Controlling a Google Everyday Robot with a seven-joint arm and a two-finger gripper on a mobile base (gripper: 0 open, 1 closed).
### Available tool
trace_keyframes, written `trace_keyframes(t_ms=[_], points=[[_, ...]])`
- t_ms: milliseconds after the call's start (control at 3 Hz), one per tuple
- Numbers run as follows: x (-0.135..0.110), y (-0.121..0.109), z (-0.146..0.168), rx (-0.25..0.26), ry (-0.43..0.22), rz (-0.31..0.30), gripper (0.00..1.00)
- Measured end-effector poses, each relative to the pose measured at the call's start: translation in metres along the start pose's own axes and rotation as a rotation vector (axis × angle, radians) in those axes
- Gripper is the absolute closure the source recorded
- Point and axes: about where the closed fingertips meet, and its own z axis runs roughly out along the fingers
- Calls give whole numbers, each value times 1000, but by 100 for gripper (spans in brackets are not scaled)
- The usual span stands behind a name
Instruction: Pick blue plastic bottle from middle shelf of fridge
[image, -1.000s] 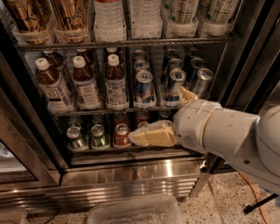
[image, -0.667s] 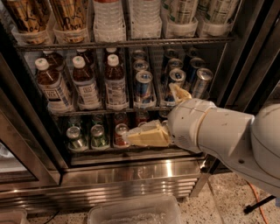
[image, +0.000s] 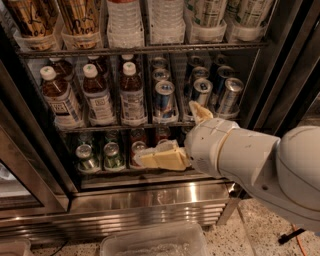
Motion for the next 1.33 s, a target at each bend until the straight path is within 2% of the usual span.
trace_keyframes(t_ms=[333,667,1000,1333], points=[[17,7,15,1,-37,80,0],[30,12,28,5,-111,127,0],[33,29,49,-35,-182,92,0],[37,39,65,-67,-225,64,0]])
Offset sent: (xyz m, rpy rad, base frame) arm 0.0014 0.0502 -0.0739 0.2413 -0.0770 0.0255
